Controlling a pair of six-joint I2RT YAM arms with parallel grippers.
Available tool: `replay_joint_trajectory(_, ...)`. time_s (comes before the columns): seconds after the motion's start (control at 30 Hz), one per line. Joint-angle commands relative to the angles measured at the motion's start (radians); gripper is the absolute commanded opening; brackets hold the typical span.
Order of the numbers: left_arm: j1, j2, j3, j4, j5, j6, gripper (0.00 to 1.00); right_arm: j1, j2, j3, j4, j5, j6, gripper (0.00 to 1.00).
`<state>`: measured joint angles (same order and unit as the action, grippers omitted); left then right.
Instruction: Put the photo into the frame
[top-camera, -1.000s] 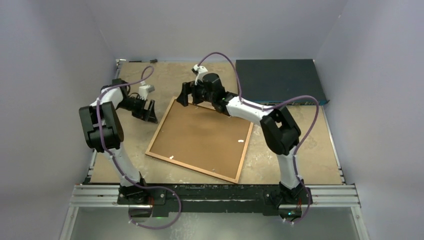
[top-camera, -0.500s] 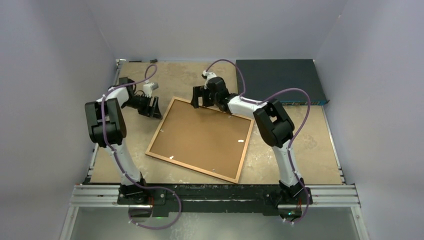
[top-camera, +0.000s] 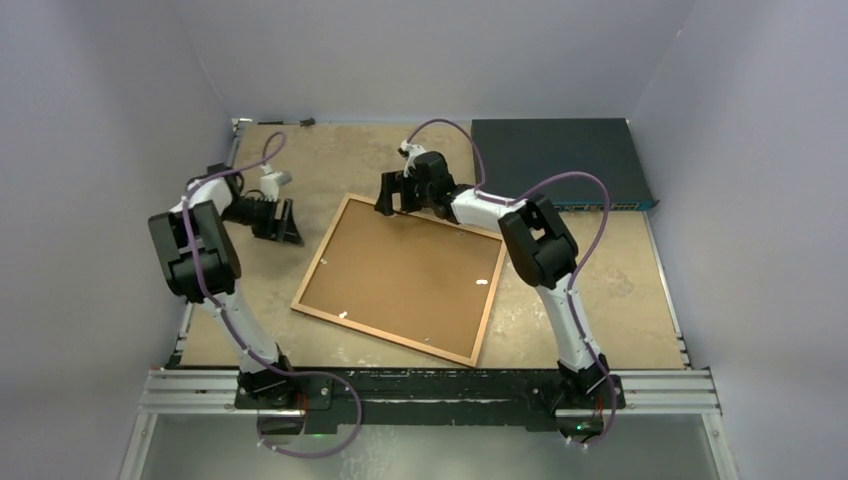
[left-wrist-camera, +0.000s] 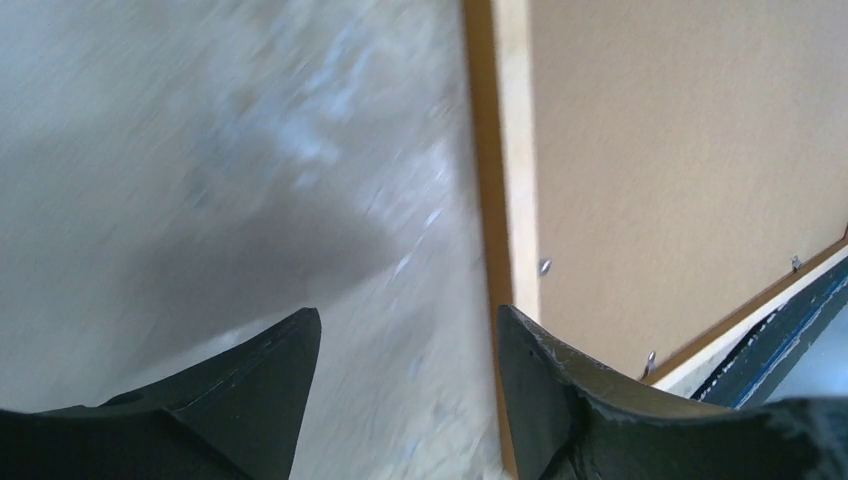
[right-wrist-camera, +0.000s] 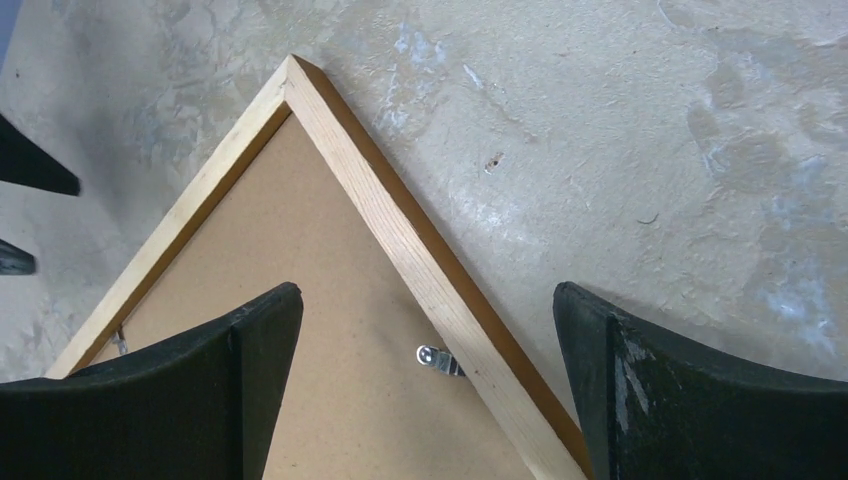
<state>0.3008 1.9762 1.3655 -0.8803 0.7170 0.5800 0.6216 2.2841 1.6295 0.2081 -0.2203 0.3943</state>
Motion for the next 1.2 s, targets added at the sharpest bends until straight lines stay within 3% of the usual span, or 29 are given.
replay_joint_trajectory(0.0, 0.137, -0.083, 0.065, -0.16, -0.006, 0.139, 0.66, -0.001, 0.024, 0.049, 0.008, -0.062, 0.019, 0.99)
replay_joint_trajectory(0.27, 0.218, -0.163, 0.107, -0.221, -0.089, 0.194, 0.9, 0.019, 0.053, 0.087, 0.022, -0.153, 0.044, 0.96)
replay_joint_trajectory(0.53, 0.223, -0.247, 0.145, -0.204, -0.126, 0.177, 0.95, 0.156, 0.097, 0.122, 0.036, -0.234, 0.1, 0.95)
replay_joint_trajectory(0.77, 0.221, -0.184, 0.261, -0.269, -0.083, 0.142, 0.97, 0.235, 0.115, 0.228, -0.024, -0.277, 0.124, 0.97)
replay_joint_trajectory(0.87, 0.2, -0.174, 0.25, -0.268, -0.025, 0.166, 0.98, 0.196, 0.023, 0.218, -0.046, -0.221, 0.106, 0.99)
replay_joint_trajectory(0.93, 0.127, -0.178, 0.218, -0.235, -0.054, 0.179, 0.99, 0.159, -0.092, 0.164, -0.052, -0.167, 0.101, 0.99)
replay_joint_trajectory(1.07, -0.058, -0.191, 0.125, -0.092, -0.119, 0.143, 0.99, 0.089, -0.347, -0.084, -0.076, -0.033, 0.118, 0.99)
replay_joint_trajectory(1.17, -0.152, -0.121, 0.149, -0.047, -0.145, 0.118, 1.0, 0.045, -0.544, -0.328, -0.129, 0.066, 0.156, 0.99)
